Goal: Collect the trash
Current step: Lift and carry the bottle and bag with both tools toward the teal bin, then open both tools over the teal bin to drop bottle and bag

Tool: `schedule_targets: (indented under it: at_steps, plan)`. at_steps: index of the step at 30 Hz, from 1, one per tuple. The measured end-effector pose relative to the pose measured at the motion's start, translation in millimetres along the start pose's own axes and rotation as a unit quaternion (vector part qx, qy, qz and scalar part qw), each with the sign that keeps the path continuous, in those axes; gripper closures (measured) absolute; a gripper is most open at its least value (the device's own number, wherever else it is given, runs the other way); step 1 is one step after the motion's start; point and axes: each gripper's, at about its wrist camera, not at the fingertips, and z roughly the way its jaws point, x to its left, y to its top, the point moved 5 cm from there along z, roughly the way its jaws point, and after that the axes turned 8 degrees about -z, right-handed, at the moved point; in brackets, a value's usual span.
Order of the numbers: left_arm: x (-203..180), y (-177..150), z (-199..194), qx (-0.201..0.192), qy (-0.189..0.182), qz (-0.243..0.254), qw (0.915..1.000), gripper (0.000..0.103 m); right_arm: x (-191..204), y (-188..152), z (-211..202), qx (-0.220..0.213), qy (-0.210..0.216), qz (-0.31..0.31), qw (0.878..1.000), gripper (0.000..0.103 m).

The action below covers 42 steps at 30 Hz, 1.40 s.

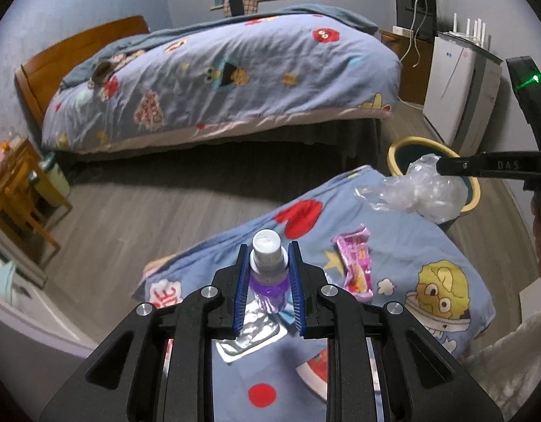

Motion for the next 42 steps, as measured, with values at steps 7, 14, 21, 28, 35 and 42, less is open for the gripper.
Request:
schedule_targets:
  at_steps: [7,14,21,28,35,42]
  plan:
    - [-20,11,-1,-0.01,-0.008,0.009,0.9999,0.08,-20,9,-13,-0.017,-0.006,0.005,1.0,0.093]
    - [-41,26,6,-0.007,-0.019,0.02,0.9996,0.08,-40,15,-23,-0.029,-0.012,0.01,0.999,0.093]
    - [-73,46,17,-0.007,-0.034,0.033,0.9989,0.08,-70,20,-24,-0.033,-0.021,0.033,0.999,0.093]
    - [-115,58,28,-0.007,-0.053,0.056,0.997,0.08,-105,20,-17,-0.028,-0.023,0.068,0.997,0.093]
    - [-144,72,41,0.0,-0.073,0.062,0.9954,0.08,-139,16,-9,-0.018,-0.027,0.108,0.994,0.093]
    - [-166,79,55,0.01,-0.081,0.076,0.9938,0.08,-155,19,-6,-0.019,-0.044,0.113,0.992,0.093]
